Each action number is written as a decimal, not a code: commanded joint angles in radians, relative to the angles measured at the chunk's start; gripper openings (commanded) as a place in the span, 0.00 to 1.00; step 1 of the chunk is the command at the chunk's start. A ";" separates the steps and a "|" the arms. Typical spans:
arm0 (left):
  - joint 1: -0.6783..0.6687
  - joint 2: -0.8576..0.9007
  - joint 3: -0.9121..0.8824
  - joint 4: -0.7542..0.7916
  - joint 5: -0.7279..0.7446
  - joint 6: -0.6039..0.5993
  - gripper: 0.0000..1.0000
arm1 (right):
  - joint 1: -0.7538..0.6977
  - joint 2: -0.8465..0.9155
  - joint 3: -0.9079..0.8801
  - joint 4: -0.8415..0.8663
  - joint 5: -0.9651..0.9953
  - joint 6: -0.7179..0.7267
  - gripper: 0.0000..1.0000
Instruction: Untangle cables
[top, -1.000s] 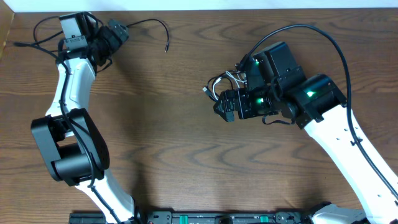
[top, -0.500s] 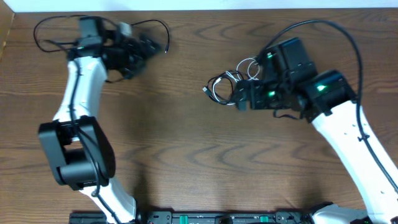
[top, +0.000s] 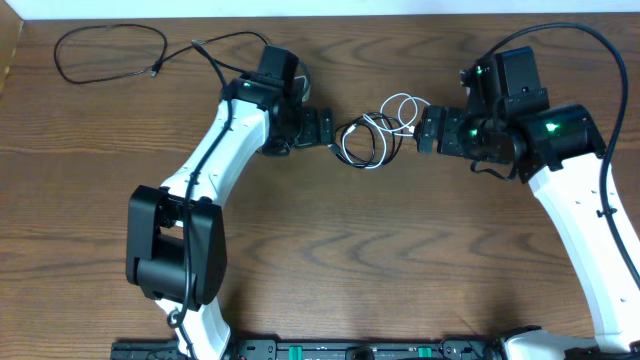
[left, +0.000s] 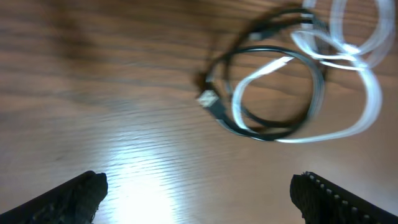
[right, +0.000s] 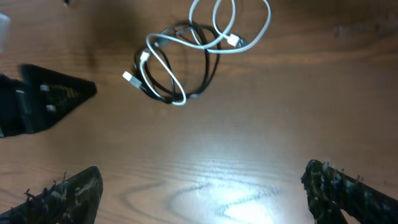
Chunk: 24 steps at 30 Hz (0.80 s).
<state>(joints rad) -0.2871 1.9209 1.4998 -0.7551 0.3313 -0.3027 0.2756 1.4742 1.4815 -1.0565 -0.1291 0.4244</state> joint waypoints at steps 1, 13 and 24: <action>0.031 -0.010 -0.007 -0.027 -0.190 -0.109 0.99 | 0.017 0.047 -0.006 0.027 0.015 -0.022 0.99; 0.049 -0.010 -0.007 -0.224 -0.187 -0.170 0.99 | 0.050 0.375 -0.006 0.343 -0.051 -0.121 0.87; 0.049 -0.010 -0.007 -0.231 -0.187 -0.170 0.99 | 0.097 0.524 -0.006 0.454 -0.113 -0.175 0.58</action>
<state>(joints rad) -0.2394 1.9209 1.4979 -0.9806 0.1577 -0.4683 0.3641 2.0094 1.4746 -0.6270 -0.2157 0.2726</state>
